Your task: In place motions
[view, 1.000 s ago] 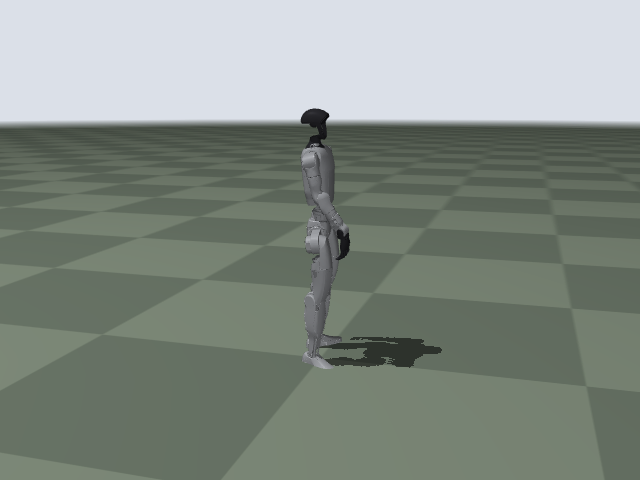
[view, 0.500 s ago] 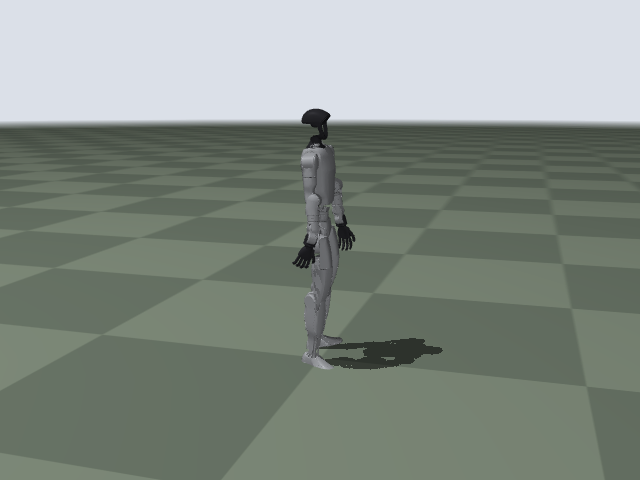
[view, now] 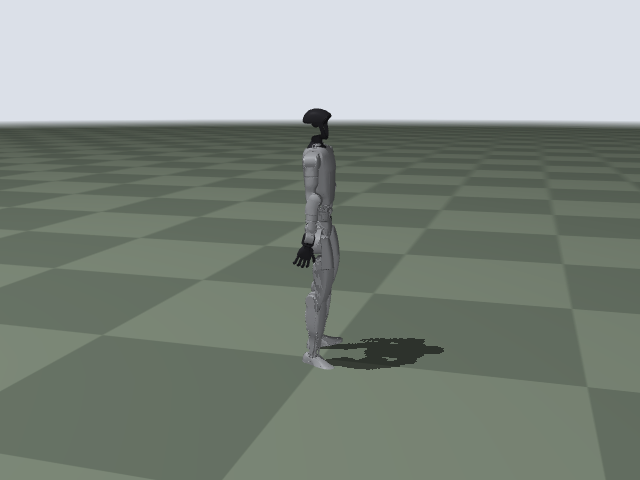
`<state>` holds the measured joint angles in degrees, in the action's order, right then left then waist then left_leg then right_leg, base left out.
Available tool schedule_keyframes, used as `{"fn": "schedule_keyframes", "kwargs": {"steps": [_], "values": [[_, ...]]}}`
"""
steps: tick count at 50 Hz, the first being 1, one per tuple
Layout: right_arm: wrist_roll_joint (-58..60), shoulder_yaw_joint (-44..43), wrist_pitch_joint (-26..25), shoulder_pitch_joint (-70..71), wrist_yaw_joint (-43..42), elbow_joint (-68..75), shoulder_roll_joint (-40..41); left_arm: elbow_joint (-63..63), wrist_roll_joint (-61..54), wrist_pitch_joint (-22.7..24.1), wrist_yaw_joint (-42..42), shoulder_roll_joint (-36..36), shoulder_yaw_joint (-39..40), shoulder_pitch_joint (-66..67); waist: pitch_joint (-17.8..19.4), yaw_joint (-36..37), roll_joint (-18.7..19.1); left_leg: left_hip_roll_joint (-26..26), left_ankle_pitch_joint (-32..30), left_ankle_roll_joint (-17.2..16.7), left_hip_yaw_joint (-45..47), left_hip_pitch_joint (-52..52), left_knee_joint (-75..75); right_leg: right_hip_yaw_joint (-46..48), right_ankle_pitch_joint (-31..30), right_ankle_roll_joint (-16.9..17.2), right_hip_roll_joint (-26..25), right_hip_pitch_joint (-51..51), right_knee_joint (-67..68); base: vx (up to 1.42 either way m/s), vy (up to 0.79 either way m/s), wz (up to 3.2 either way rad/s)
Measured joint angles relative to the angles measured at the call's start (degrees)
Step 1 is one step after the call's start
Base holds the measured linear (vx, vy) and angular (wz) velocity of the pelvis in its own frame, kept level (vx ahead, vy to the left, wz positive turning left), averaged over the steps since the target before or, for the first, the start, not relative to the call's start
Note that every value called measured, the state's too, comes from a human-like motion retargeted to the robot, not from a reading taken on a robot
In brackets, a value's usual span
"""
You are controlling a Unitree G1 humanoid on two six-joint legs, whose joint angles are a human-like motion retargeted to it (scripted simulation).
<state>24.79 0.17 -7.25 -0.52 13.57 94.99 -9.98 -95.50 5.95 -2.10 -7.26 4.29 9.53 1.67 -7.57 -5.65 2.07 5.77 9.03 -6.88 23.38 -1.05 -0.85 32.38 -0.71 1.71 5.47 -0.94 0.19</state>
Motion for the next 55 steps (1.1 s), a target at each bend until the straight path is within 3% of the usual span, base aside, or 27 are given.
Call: {"fn": "schedule_keyframes", "kwargs": {"steps": [7,23,55], "values": [[1.1,1.2,-1.9,1.0,3.0,-0.4,-0.2,4.2,-1.8,4.9,2.3,-1.4,-1.6,-2.5,-0.3,0.1,-0.2,0.0,-0.1,0.1,-0.2,0.1,0.0,0.2,0.1,0.0,-0.1,0.3,0.0,0.00,0.00,0.00],[8.8,6.6,-0.9,2.3,6.9,-5.9,3.0,1.2,-0.1,3.8,3.7,-0.5,-2.7,-3.8,-2.0,0.0,0.6,1.0,0.1,0.1,1.3,0.0,0.3,-1.7,0.0,-0.2,-1.3,-1.1,0.2,0.00,0.00,0.00],[7.7,5.5,-3.3,1.4,3.2,-1.6,1.5,0.1,0.5,3.1,3.9,-1.2,-2.6,-2.8,-1.5,0.6,0.5,0.9,0.2,0.1,2.3,0.6,0.5,-2.9,0.0,-0.3,-1.4,-1.1,0.3,0.00,0.00,-0.01]]}}
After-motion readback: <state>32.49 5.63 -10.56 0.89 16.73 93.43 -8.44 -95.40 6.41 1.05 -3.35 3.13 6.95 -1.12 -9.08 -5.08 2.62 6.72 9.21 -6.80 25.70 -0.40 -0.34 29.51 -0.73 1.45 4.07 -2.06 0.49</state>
